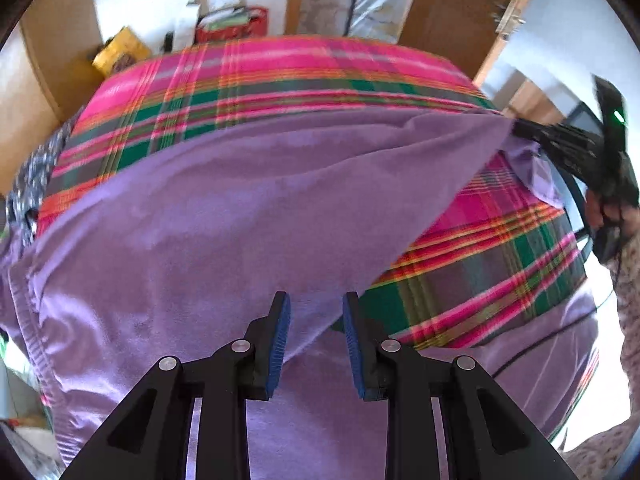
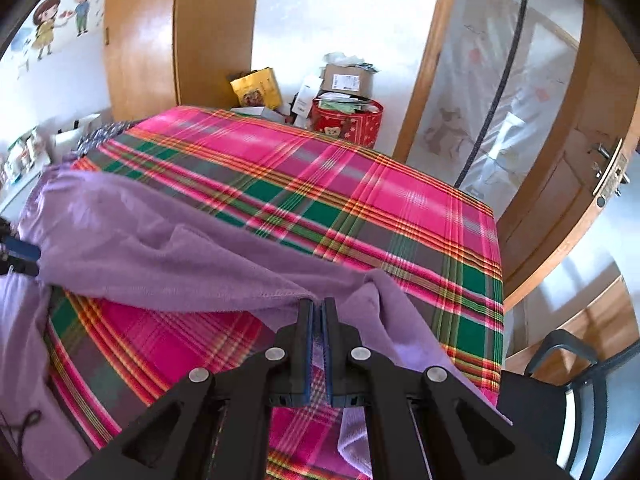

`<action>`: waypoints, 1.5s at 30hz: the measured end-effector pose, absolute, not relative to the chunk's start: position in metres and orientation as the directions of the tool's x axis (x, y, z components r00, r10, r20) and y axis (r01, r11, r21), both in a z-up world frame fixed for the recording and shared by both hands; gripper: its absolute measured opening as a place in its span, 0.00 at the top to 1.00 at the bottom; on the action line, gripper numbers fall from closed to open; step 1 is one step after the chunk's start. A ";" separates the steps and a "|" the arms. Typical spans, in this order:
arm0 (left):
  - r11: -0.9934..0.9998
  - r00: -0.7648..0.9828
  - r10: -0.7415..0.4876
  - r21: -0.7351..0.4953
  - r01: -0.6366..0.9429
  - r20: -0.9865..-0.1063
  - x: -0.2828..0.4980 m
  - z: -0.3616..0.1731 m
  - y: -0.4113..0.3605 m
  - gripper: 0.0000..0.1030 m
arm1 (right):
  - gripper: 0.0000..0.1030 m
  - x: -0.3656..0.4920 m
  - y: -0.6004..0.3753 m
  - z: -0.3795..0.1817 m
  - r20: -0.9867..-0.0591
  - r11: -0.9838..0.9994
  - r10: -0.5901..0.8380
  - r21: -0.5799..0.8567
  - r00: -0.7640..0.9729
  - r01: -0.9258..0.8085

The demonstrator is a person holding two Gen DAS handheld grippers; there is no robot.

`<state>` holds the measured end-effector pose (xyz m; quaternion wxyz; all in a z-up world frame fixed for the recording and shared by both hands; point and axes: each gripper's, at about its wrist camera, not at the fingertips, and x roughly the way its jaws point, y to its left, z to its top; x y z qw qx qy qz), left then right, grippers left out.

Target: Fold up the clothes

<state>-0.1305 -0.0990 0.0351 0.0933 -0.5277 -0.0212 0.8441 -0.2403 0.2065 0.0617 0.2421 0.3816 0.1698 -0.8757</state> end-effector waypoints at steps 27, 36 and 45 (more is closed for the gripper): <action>-0.987 -0.439 0.113 -0.048 -0.155 -0.891 -0.140 0.021 -0.095 0.89 | 0.96 -0.243 0.210 0.063 -0.755 -0.861 -0.294 -0.056 -0.585 0.505; -0.977 -0.414 0.210 -0.172 -0.126 -0.886 -0.138 0.021 -0.112 0.89 | 0.96 -0.215 0.214 0.027 -0.809 -0.825 -0.236 -0.125 -0.538 0.550; -0.973 -0.351 0.201 -0.146 -0.177 -0.914 -0.134 0.014 -0.105 0.89 | 0.94 -0.200 0.216 0.008 -0.844 -0.798 -0.243 -0.106 -0.478 0.593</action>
